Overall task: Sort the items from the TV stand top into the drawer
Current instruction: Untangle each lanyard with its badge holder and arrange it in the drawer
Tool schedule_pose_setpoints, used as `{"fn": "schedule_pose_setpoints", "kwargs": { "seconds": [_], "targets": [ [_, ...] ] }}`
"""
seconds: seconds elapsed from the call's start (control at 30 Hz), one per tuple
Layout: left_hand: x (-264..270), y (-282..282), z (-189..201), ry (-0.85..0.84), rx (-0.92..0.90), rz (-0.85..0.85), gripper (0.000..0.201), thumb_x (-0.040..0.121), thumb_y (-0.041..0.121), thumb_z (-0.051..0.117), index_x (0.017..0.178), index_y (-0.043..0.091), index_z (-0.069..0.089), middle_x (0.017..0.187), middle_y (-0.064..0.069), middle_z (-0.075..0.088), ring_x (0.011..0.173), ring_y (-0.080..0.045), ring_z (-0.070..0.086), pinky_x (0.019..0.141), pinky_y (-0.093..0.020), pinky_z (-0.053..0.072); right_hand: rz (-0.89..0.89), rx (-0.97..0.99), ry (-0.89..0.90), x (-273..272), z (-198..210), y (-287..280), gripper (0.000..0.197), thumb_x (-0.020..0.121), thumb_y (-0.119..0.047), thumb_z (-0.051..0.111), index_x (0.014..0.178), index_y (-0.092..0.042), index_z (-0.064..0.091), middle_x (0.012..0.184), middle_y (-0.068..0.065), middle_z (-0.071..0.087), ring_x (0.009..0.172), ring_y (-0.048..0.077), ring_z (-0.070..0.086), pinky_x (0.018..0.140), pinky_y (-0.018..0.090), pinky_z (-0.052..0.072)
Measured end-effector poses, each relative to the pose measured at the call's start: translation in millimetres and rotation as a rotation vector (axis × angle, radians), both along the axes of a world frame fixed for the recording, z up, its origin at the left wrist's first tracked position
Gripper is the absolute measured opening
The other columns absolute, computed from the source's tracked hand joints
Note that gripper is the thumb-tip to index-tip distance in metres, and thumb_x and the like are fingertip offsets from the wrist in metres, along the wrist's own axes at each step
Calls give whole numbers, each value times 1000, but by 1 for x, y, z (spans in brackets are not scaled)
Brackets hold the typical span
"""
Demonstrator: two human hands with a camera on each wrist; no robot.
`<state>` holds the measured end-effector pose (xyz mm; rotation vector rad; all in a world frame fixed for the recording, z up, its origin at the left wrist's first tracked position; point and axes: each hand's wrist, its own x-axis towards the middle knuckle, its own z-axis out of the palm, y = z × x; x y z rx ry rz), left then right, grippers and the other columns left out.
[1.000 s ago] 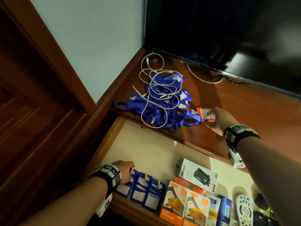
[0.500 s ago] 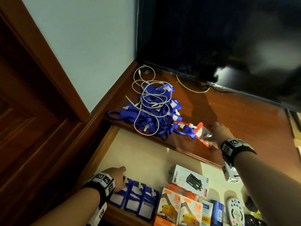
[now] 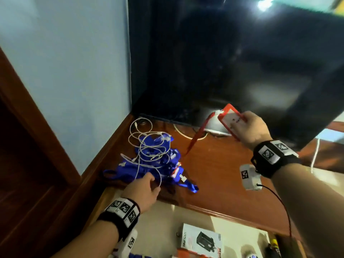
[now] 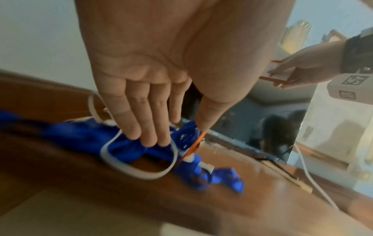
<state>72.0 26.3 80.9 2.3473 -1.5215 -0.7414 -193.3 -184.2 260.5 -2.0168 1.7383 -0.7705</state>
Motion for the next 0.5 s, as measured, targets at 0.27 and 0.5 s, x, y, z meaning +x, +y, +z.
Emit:
{"fn": "schedule_pose_setpoints", "kwargs": {
  "seconds": [0.27,0.5],
  "targets": [
    [-49,-112,162,162,-583,-83,108,79,69,72,161,33,11,162,-4,30,148,-24,33,119,-47,37,172,-209,-252,1,103,46,19,93,-20,74,98,-11,59,84,1,65,62,13,66,43,24,55],
    [-77,-145,235,669,-594,-396,32,95,49,66,120,29,69,118,10,74,114,-3,66,113,-42,46,201,-389,-424,-20,157,79,17,94,-15,74,101,-8,60,79,-4,71,62,-1,69,47,16,53]
  ]
}}
